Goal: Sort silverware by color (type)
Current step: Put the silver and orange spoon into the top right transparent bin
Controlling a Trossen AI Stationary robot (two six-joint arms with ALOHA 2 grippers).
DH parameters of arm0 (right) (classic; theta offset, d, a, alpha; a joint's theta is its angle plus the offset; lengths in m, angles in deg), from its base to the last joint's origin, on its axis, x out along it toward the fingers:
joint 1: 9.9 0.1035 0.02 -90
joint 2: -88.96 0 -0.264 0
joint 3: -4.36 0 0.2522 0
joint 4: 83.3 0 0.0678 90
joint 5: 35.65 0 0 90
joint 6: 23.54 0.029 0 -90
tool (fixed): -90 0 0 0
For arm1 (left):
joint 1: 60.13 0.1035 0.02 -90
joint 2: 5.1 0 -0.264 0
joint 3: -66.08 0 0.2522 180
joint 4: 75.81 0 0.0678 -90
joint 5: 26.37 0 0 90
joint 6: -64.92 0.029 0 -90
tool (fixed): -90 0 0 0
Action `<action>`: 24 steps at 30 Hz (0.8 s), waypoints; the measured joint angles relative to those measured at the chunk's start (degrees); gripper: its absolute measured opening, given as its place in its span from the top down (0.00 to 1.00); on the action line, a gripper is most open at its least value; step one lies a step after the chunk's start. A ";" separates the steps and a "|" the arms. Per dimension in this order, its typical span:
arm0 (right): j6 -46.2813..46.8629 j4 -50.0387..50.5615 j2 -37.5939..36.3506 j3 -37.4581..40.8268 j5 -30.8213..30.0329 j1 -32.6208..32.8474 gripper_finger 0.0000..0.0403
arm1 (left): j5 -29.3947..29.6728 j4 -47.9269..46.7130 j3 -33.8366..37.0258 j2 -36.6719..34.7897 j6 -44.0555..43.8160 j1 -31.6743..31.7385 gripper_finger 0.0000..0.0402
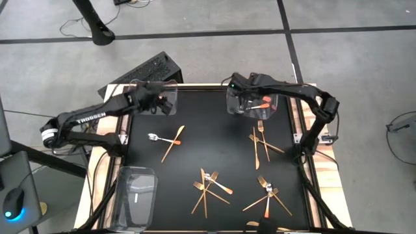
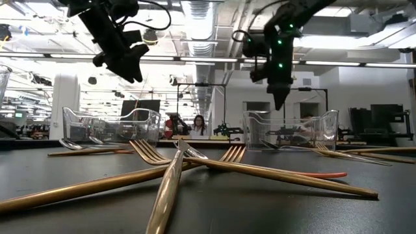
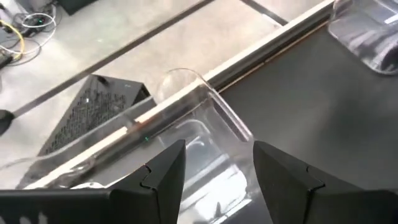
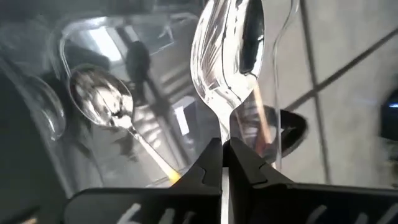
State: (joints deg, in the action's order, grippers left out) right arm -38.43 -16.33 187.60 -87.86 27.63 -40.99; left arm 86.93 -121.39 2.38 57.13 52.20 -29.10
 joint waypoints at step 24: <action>4.02 -8.36 0.03 2.02 7.39 1.96 0.47 | -3.98 -24.35 -17.74 29.68 18.32 19.53 0.57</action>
State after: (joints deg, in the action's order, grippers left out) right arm -34.41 -24.69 187.63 -85.84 35.02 -39.03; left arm 82.96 -145.74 -15.36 86.81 70.52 -9.58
